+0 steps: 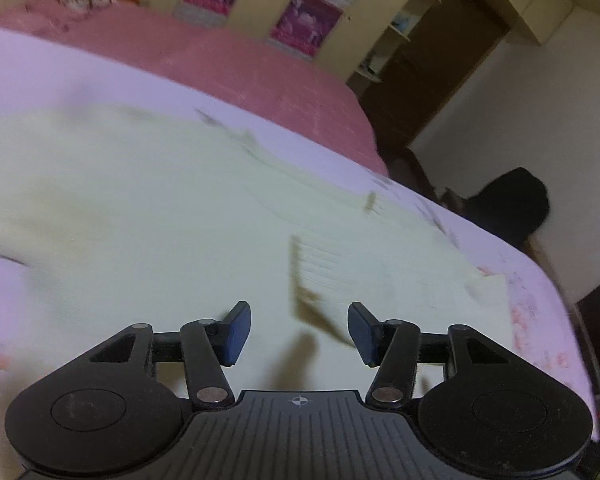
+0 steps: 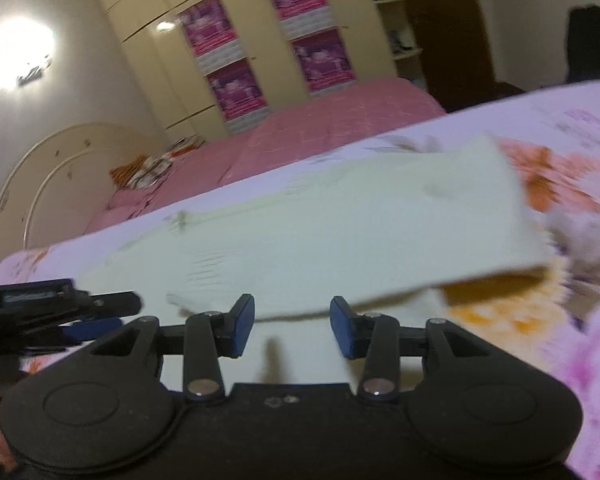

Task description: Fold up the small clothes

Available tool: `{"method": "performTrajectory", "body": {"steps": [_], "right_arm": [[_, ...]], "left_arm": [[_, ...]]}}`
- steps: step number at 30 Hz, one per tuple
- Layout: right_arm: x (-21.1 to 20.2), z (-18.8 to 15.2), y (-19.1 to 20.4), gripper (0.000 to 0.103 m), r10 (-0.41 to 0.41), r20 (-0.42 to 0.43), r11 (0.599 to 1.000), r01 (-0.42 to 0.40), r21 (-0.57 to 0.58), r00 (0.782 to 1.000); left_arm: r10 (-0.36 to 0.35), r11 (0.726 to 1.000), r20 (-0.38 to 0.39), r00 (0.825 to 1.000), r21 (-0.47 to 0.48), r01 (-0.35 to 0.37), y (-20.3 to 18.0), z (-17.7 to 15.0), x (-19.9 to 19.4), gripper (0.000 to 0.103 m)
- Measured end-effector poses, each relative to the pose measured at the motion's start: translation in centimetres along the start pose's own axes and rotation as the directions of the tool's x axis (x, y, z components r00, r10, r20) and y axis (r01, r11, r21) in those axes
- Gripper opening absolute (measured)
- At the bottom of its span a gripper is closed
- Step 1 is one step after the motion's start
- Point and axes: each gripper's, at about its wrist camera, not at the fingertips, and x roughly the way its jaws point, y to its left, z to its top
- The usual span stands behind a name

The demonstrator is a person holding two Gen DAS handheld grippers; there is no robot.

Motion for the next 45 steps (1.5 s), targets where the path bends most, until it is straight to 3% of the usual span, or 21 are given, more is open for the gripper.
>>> {"method": "performTrajectory", "body": {"steps": [3,4,5,6,11,17,24,31,41,45], "right_arm": [[-0.3,0.1,-1.8,0.042,-0.023,0.003,0.999,0.023,0.038,1.000],[-0.3,0.1,-2.2,0.042,-0.029,0.001,0.998,0.029,0.048,1.000],[-0.4,0.0,-2.7,0.042,-0.035,0.001,0.998,0.035,0.060,0.999],[-0.4,-0.1,-3.0,0.042,-0.037,0.001,0.997,0.037,0.069,0.999],[0.1,-0.3,-3.6,0.042,-0.029,-0.004,0.994,0.029,0.106,1.000],[0.7,0.3,-4.0,0.042,0.027,-0.002,0.989,-0.026,0.149,1.000],[2.1,0.5,-4.0,0.045,0.105,-0.009,0.961,-0.099,0.259,0.994],[2.5,0.8,-5.4,0.045,0.105,-0.006,0.945,-0.098,0.311,0.994],[2.2,0.8,-8.3,0.045,0.143,0.028,0.883,-0.141,0.447,0.989],[2.1,0.5,-9.7,0.046,0.187,0.051,0.833,-0.186,0.520,0.981]], "left_arm": [[0.005,1.000,-0.033,0.999,-0.007,-0.006,-1.0,-0.3,2.5,0.052],[0.017,1.000,-0.026,1.000,0.004,-0.017,-1.4,-0.3,3.0,0.046],[0.030,0.999,-0.028,0.999,0.019,-0.030,-1.8,-0.3,3.6,0.020],[0.044,0.999,-0.038,0.998,0.025,-0.043,-2.0,-0.2,4.0,0.004],[0.025,1.000,0.000,1.000,0.018,-0.025,-0.7,0.5,2.7,0.004],[0.084,0.996,0.066,0.994,0.025,-0.085,2.3,2.1,-0.4,0.004],[0.124,0.992,0.095,0.988,-0.003,-0.125,5.2,2.9,-1.6,0.004],[0.146,0.989,0.098,0.984,-0.012,-0.146,6.5,3.0,-0.8,0.004],[0.178,0.984,0.124,0.976,-0.043,-0.174,8.0,3.1,-1.2,0.004],[0.186,0.982,0.134,0.973,-0.058,-0.179,8.4,3.3,-1.4,0.004]]}}
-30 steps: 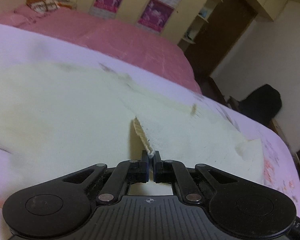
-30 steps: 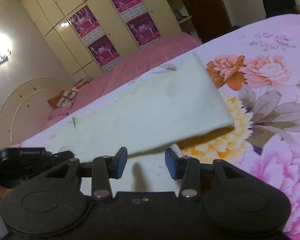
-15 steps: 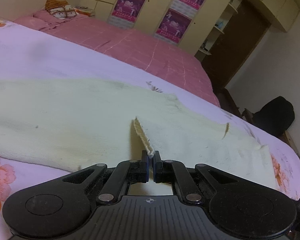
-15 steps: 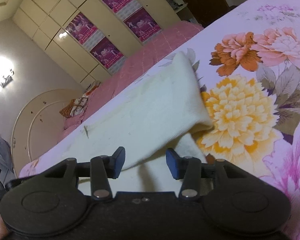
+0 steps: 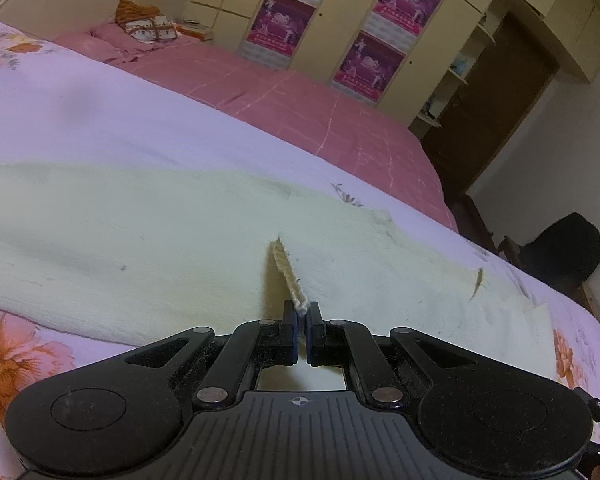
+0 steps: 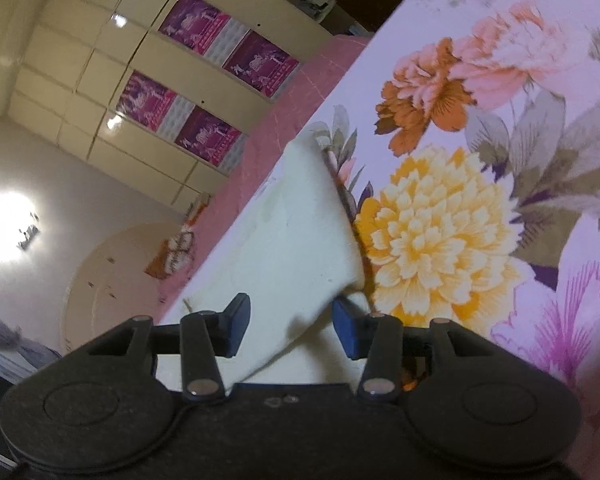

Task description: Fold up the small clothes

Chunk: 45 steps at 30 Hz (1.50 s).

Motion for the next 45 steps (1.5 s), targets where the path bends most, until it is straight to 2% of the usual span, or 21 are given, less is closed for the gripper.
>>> {"method": "performTrajectory", "body": {"steps": [6,11,16,19,30,33,35,36,38,39,40,43,45], "right_arm": [[-0.3,0.7,-2.1,0.046,0.052,0.019,0.991,-0.054,0.121,0.998],[0.2,1.1,-2.3,0.042,0.036,0.018,0.992,-0.037,0.119,0.999],[0.9,1.2,-1.8,0.016,-0.024,0.004,0.998,0.024,0.059,1.000],[1.0,1.2,-2.0,0.006,-0.050,-0.002,0.998,0.050,0.038,0.999],[1.0,1.2,-2.0,0.004,-0.075,-0.003,0.997,0.075,-0.019,0.997],[1.1,1.2,-2.1,0.005,-0.083,-0.012,0.996,0.082,-0.036,0.997],[0.9,1.5,-2.0,0.013,-0.072,-0.032,0.996,0.071,-0.046,0.997],[0.6,1.7,-1.8,0.021,-0.062,-0.040,0.997,0.060,-0.052,0.997],[-0.5,2.2,-0.9,0.029,-0.062,-0.030,0.993,0.059,-0.105,0.998],[-1.2,2.5,-0.3,0.036,-0.065,-0.005,0.986,0.063,-0.156,0.998],[-1.4,2.9,0.0,0.039,-0.063,0.014,0.980,0.065,-0.189,0.998],[-0.4,5.1,1.0,0.031,-0.066,0.045,0.970,0.074,-0.233,0.997],[1.3,6.4,2.1,0.025,-0.064,0.058,0.955,0.078,-0.286,0.996]], "left_arm": [[0.011,1.000,-0.006,1.000,0.006,-0.011,0.6,-0.1,0.3,0.004],[0.014,1.000,-0.012,1.000,0.021,-0.013,0.6,-0.4,0.5,0.004],[0.013,1.000,-0.020,1.000,0.019,-0.013,0.9,-0.5,0.8,0.004],[0.008,1.000,-0.013,1.000,0.021,-0.008,0.9,-0.4,0.5,0.004],[0.032,0.999,-0.022,0.999,0.041,-0.031,0.9,-1.2,1.1,0.004],[0.038,0.996,-0.001,0.999,0.080,-0.038,0.7,-1.4,0.8,0.005],[0.057,0.994,0.016,0.998,0.094,-0.058,1.1,-1.5,0.1,0.005],[0.073,0.992,0.036,0.997,0.098,-0.076,1.3,-1.4,-0.5,0.004],[0.119,0.985,0.093,0.989,0.118,-0.129,1.6,-1.0,-1.7,0.004],[0.119,0.984,0.106,0.987,0.121,-0.132,1.6,-0.5,-1.9,0.004],[0.100,0.986,0.113,0.988,0.121,-0.114,1.4,0.1,-1.8,0.004],[0.043,0.982,0.117,0.992,0.177,-0.064,-0.6,1.2,-0.8,0.004],[0.013,0.973,0.093,0.996,0.227,-0.034,-2.1,1.7,0.7,0.004]]}}
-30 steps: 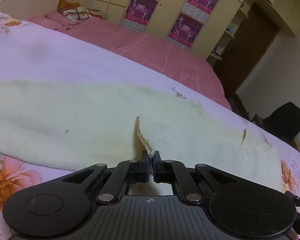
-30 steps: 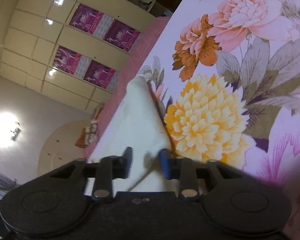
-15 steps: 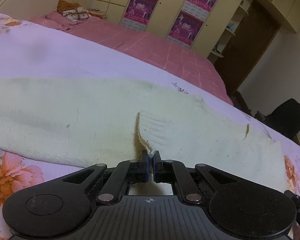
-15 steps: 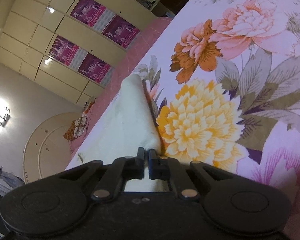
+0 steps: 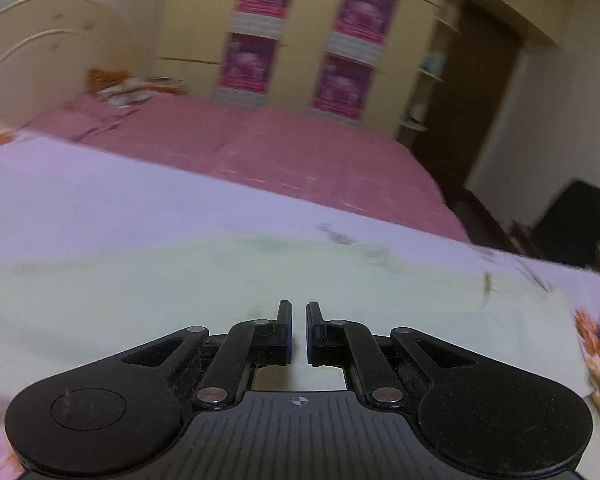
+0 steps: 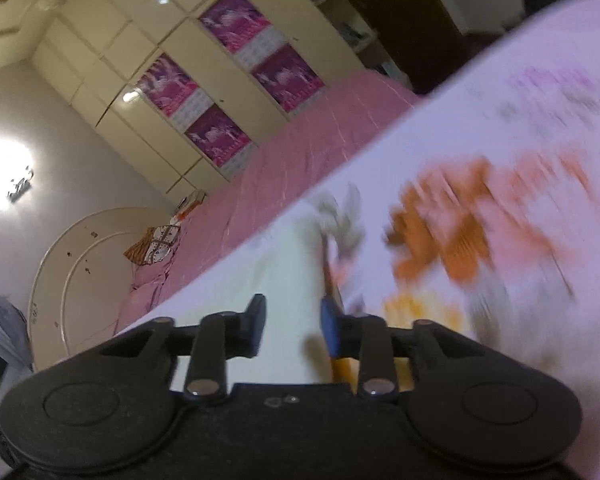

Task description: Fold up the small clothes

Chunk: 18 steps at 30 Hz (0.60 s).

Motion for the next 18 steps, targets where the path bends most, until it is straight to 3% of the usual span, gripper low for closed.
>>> {"method": "performTrajectory", "body": {"steps": [2,4,9,12,15,18], "right_arm": [[2.0,1.3,0.6,0.026,-0.024,-0.009,0.999,0.024,-0.041,1.000],[3.8,2.6,0.5,0.032,-0.024,-0.018,0.999,0.023,-0.030,1.000],[7.6,4.1,-1.7,0.031,0.035,-0.092,0.995,-0.026,0.098,0.995],[9.1,3.6,-2.0,0.007,0.047,-0.146,0.996,-0.034,0.088,0.988],[9.4,3.0,-1.9,0.006,-0.057,-0.125,0.998,0.058,0.005,0.991],[9.3,2.2,-1.2,0.005,-0.085,-0.105,0.995,0.079,-0.068,0.991]], "left_arm": [[0.013,0.999,-0.023,1.000,0.033,-0.012,-0.8,0.6,1.4,0.004],[-0.007,0.999,-0.040,0.999,0.037,0.008,-0.9,1.2,2.3,0.004],[0.014,0.999,-0.096,0.995,0.051,-0.009,-0.6,1.3,3.7,0.004],[0.022,0.999,-0.087,0.996,0.048,-0.018,-0.6,0.9,3.7,0.004],[0.038,0.997,-0.068,0.997,0.066,-0.034,-0.8,0.7,3.7,0.004],[0.061,0.993,-0.052,0.997,0.100,-0.056,-1.6,0.5,3.8,0.004]]}}
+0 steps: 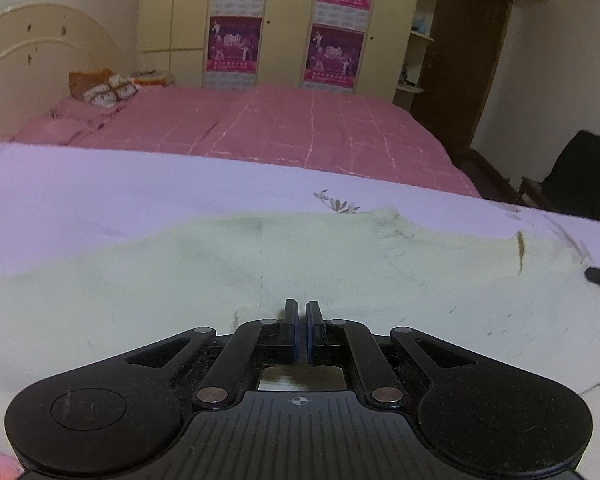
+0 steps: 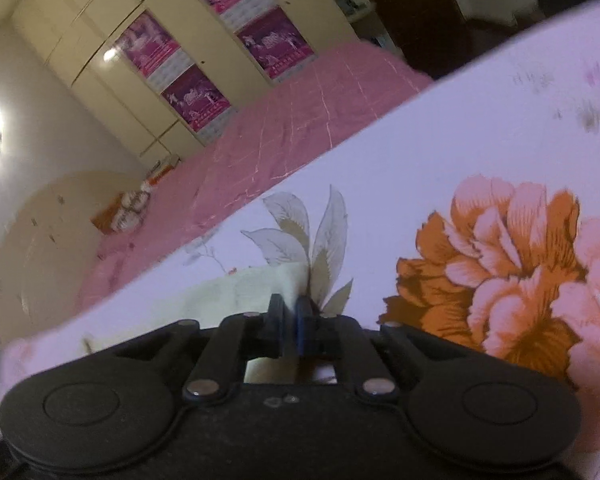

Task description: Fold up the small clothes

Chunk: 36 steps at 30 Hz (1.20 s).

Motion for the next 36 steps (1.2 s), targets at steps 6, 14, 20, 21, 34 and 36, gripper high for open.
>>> {"method": "performTrajectory", "body": {"steps": [6,14,20,21,34,36], "right_arm": [[-0.8,-0.1,-0.1,0.010,0.015,-0.010,0.999,-0.014,0.030,1.000],[-3.4,-0.5,4.1,0.015,-0.001,-0.016,0.983,-0.002,-0.182,1.000],[-3.2,-3.2,5.1,0.009,-0.089,-0.058,0.947,0.066,-0.314,0.994],[-3.4,-3.4,4.7,0.007,-0.097,-0.049,0.945,0.076,-0.319,0.994],[-6.2,-6.8,7.6,0.016,-0.088,-0.075,0.902,0.048,-0.428,0.993],[-6.1,-7.3,7.5,0.016,-0.101,-0.064,0.906,0.065,-0.418,0.993]], "left_arm": [[0.039,0.999,0.030,0.999,0.024,-0.040,-0.3,1.0,-1.1,0.004],[-0.073,0.994,0.055,0.996,0.088,0.068,-8.0,1.7,-1.4,0.005],[-0.051,0.991,0.002,0.999,0.120,0.051,-9.7,-0.1,-0.4,0.005],[-0.053,0.990,0.005,0.999,0.129,0.052,-9.4,-0.3,-0.5,0.005],[-0.043,0.983,0.022,0.999,0.179,0.038,-8.9,-1.2,-2.3,0.007],[-0.009,0.981,0.035,0.999,0.193,0.002,-9.2,-1.3,-2.8,0.036]]}}
